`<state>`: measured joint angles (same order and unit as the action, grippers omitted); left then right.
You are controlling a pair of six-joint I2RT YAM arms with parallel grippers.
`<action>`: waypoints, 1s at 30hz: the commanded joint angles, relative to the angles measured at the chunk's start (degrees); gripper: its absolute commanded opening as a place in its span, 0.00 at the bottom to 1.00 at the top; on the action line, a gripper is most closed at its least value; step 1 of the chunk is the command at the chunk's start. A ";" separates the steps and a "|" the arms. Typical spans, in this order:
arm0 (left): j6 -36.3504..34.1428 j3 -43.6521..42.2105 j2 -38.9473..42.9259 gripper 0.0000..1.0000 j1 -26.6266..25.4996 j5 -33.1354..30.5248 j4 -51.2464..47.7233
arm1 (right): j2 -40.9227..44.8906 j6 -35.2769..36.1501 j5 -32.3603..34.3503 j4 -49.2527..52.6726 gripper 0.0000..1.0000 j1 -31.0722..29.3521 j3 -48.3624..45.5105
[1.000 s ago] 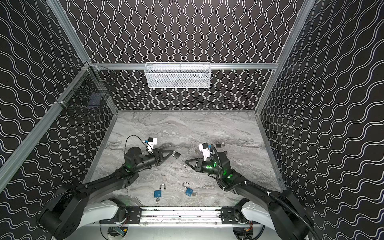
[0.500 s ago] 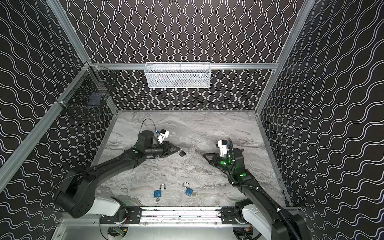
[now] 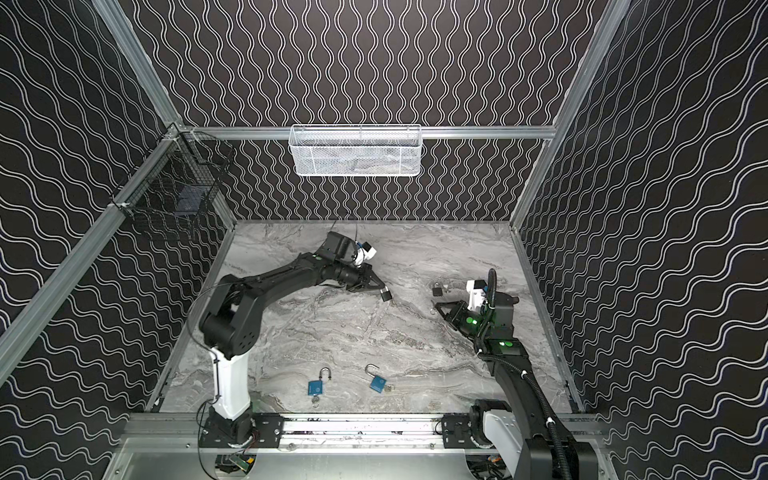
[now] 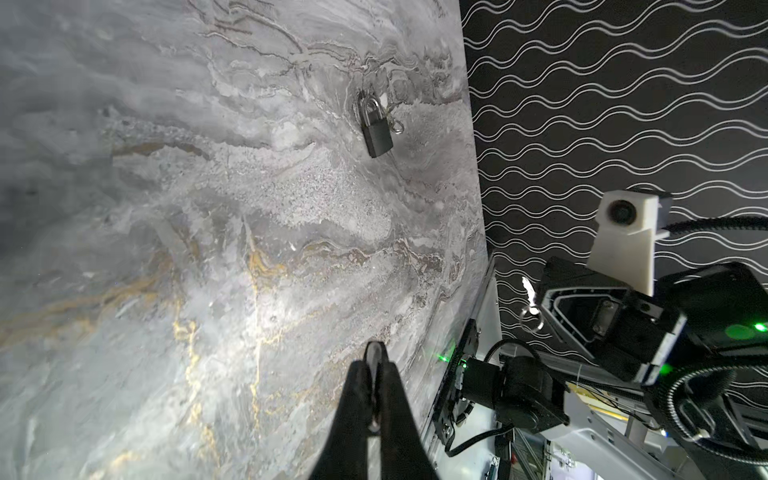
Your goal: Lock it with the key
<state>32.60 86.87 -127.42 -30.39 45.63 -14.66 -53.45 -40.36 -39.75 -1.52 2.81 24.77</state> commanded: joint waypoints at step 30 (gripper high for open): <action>-6.84 36.38 -29.84 0.00 -2.20 5.63 -13.88 | 0.23 3.87 -9.45 0.09 0.00 7.56 -1.66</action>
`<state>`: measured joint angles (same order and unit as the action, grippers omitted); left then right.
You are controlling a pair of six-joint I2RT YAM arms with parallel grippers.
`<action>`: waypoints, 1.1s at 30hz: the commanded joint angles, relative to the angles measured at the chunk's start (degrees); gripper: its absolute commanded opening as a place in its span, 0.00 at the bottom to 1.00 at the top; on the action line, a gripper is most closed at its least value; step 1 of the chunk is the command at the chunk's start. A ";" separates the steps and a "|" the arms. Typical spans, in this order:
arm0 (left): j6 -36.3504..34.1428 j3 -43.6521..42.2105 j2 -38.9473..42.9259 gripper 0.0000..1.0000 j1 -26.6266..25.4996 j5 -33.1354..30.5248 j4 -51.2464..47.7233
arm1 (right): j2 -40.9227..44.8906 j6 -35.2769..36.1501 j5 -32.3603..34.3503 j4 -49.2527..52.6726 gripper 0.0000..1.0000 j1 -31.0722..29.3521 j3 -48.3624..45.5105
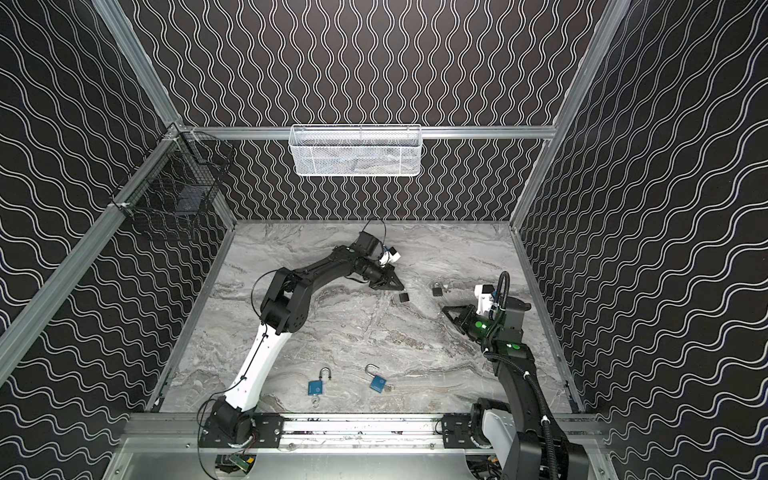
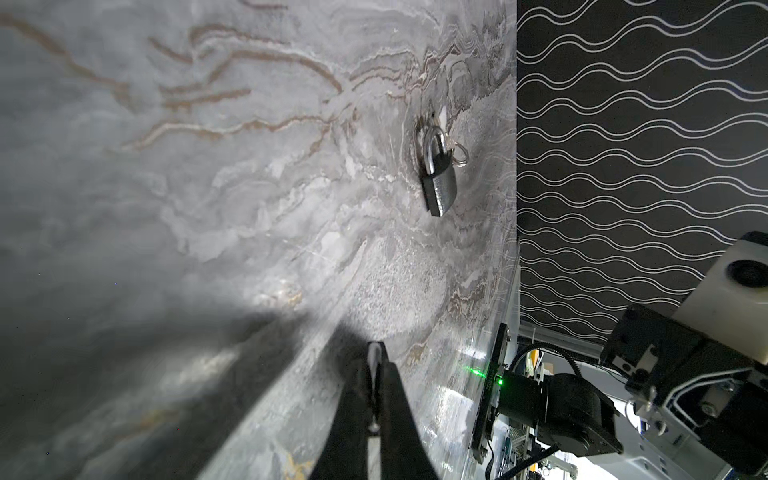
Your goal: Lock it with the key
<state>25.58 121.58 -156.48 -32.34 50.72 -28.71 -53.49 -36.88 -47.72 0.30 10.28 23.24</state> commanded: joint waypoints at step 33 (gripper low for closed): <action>7.75 4.81 9.46 0.45 2.37 -12.67 7.33 | -13.92 6.46 4.54 -3.29 0.00 -0.33 2.68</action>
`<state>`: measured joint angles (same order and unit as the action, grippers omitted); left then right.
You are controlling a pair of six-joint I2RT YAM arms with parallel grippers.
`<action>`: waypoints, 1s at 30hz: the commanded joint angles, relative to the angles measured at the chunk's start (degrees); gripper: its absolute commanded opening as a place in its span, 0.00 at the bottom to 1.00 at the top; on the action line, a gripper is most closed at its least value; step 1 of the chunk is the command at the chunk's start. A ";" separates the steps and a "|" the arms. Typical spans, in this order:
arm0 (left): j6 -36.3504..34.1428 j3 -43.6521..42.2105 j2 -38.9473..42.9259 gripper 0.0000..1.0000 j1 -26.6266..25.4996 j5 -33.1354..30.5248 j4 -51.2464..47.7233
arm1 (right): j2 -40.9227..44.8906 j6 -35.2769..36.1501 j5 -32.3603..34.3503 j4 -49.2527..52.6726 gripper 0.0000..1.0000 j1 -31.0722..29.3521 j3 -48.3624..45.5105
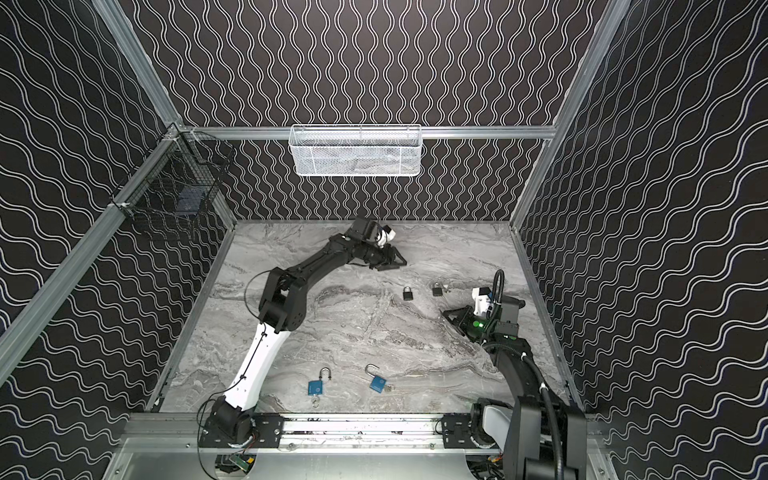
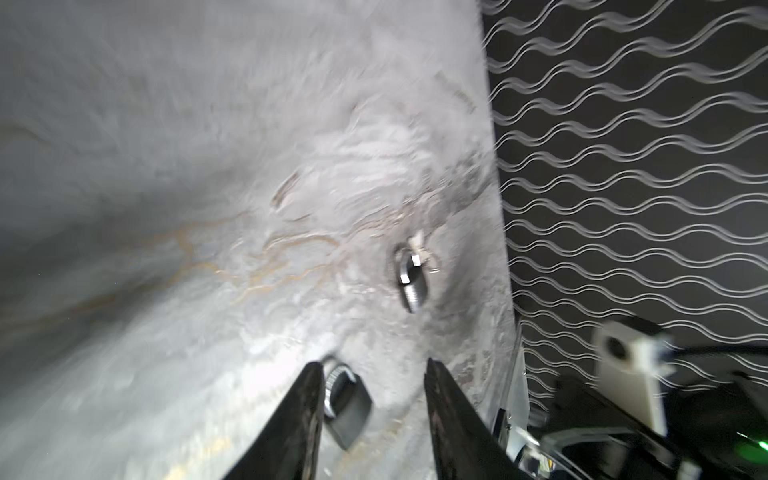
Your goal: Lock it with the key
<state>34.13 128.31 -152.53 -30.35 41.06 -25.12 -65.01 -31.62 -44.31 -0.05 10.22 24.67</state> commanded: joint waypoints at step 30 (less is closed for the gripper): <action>-5.05 -64.83 77.34 0.98 5.44 -36.08 2.73 | -34.12 7.19 19.92 4.82 0.00 -17.70 32.11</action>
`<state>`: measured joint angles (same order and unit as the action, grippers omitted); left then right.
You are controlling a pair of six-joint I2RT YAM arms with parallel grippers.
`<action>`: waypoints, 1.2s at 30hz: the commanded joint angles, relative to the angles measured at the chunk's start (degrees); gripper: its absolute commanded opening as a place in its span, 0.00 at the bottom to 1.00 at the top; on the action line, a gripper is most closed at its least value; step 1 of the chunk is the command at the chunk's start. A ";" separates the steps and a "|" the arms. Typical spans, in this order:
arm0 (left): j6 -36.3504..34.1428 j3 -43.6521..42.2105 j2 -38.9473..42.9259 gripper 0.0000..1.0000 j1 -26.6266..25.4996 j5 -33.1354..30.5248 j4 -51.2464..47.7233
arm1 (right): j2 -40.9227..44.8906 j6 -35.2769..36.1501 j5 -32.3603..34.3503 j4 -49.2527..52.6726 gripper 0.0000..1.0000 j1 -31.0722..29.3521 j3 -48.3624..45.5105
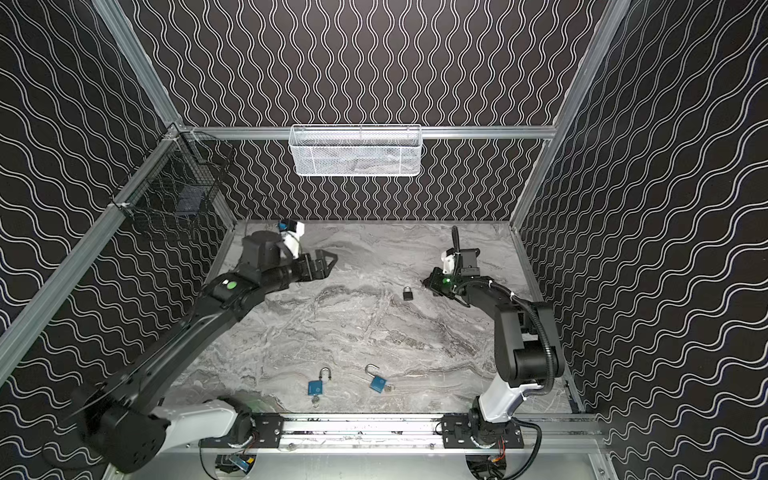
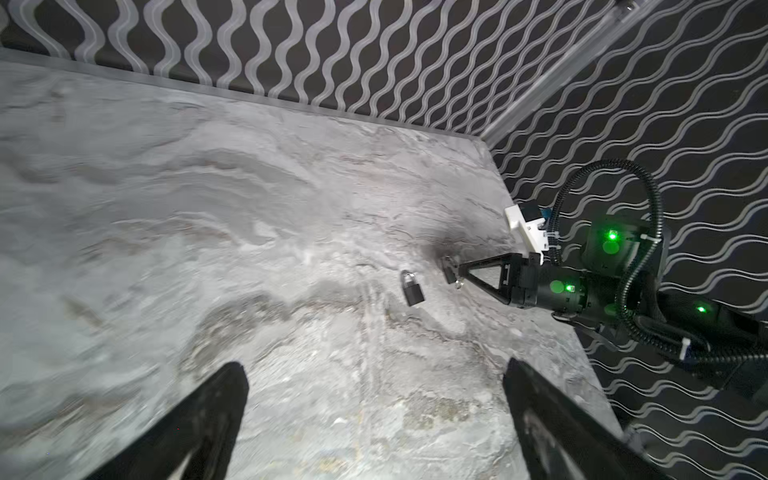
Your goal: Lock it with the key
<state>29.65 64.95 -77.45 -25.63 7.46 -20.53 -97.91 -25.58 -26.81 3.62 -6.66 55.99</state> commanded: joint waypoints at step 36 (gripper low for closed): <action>9.87 -18.78 32.61 0.98 0.95 -20.03 -14.34 | -9.45 1.51 4.66 -0.63 0.13 -3.58 1.51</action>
<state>40.10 47.59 -45.78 -24.77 -12.78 -37.82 -107.22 -24.45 -22.55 2.76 -10.17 57.58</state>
